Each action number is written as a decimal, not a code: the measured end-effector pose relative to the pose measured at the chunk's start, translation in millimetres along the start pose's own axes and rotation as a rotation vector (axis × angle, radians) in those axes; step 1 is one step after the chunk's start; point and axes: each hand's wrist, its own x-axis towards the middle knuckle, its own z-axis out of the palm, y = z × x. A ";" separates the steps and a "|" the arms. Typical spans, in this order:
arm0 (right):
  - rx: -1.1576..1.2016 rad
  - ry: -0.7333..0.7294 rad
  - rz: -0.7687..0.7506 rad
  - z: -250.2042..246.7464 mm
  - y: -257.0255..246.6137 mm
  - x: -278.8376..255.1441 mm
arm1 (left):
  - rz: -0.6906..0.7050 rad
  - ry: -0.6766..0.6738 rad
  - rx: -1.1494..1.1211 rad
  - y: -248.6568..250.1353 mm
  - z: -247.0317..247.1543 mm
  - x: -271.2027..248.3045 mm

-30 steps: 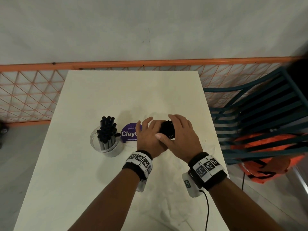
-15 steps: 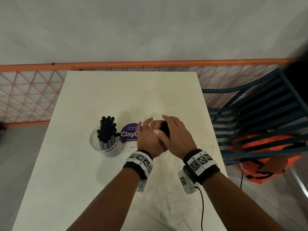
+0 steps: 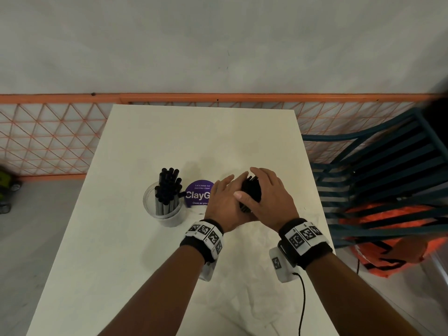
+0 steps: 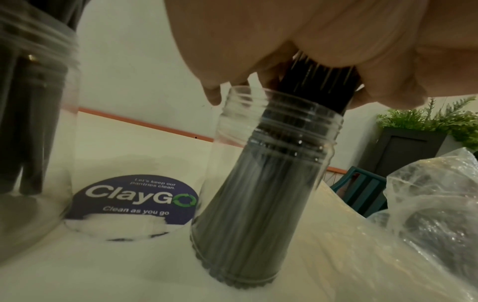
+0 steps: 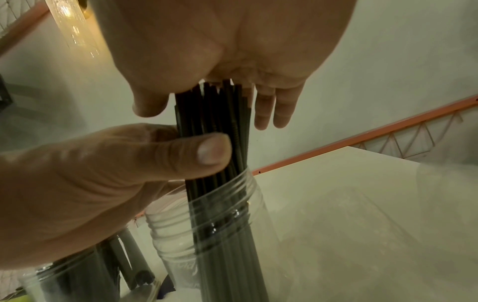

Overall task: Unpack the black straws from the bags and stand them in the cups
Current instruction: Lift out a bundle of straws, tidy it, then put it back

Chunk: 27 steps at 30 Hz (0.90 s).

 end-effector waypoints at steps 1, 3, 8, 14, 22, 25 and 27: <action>0.002 0.006 0.008 -1.6 -0.6 -0.3 | -0.008 0.008 -0.013 2.0 -2.9 -1.7; 0.028 0.025 0.020 -4.8 -1.3 -1.4 | 0.000 0.039 -0.059 8.8 -10.8 -11.1; 0.166 0.174 -0.009 -15.8 7.8 -12.8 | 0.182 0.304 -0.171 11.0 -57.1 -71.2; 0.172 0.216 0.003 -16.6 17.4 -23.4 | -0.130 0.485 -0.120 -87.0 -100.3 -83.0; 0.201 0.153 0.045 -10.0 19.9 -27.2 | -0.087 0.475 -0.203 -114.7 -85.4 -51.5; 0.209 0.151 0.046 -13.4 22.0 -30.2 | -0.117 0.565 -0.148 -112.9 -83.2 -48.4; 0.211 0.153 0.040 -19.0 22.0 -32.0 | -0.157 0.603 -0.143 -111.6 -80.1 -49.0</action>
